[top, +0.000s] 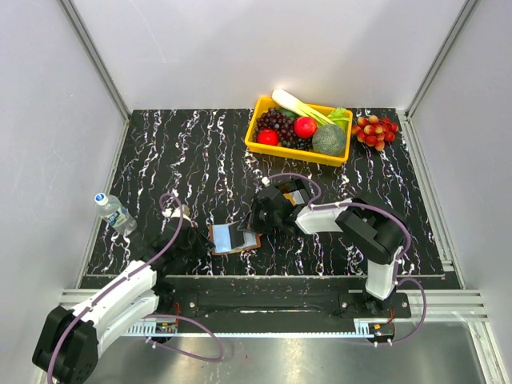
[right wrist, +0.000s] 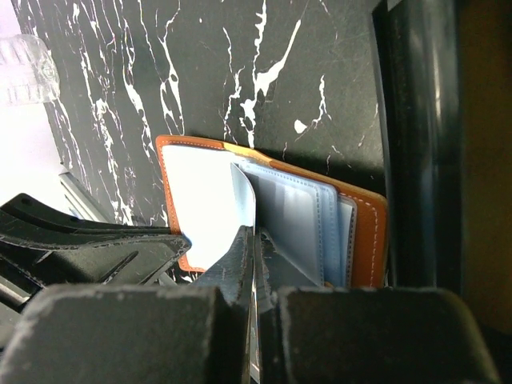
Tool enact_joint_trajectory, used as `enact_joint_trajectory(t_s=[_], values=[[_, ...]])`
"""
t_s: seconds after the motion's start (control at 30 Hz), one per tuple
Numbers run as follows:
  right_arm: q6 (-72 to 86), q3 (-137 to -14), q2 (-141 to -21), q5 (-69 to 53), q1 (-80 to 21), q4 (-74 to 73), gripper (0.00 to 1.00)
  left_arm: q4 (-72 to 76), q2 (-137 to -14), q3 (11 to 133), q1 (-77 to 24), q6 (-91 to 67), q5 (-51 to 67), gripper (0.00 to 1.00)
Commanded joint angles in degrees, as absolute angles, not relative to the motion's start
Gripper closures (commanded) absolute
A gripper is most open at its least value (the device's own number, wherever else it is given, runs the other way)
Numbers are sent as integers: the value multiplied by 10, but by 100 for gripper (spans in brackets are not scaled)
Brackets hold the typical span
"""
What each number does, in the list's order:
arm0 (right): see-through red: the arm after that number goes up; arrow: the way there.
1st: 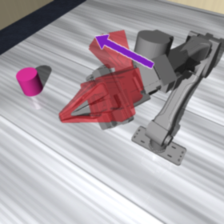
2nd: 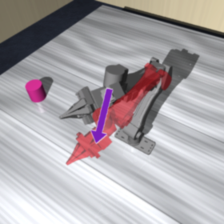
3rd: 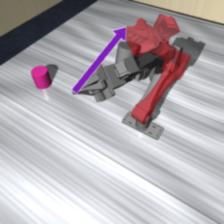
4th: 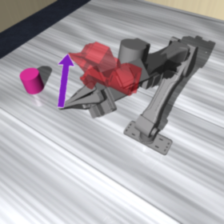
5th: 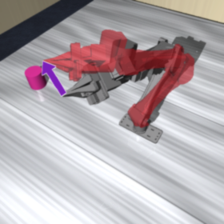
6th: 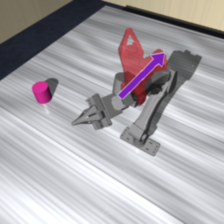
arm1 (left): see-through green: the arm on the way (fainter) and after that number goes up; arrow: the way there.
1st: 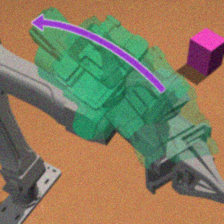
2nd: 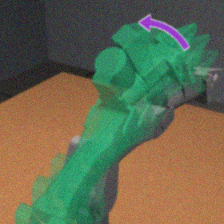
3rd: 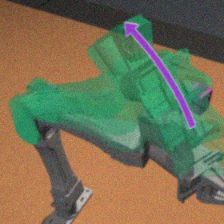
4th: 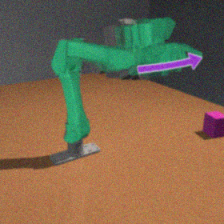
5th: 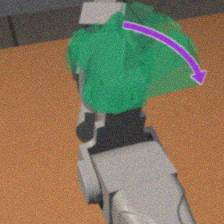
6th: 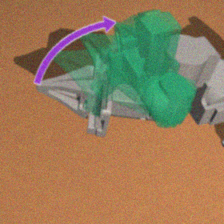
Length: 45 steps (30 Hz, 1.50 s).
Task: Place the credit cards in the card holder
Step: Insert the credit card into the card holder.
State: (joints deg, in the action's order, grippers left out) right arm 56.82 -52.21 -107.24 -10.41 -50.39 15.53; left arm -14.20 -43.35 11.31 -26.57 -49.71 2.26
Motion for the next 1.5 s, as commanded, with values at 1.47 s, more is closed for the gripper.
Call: enact_joint_trajectory(t_s=[1.47], values=[[515,-599,-1182,-238,-512,107,94,-128,-465,119,-265,-471,23,100]])
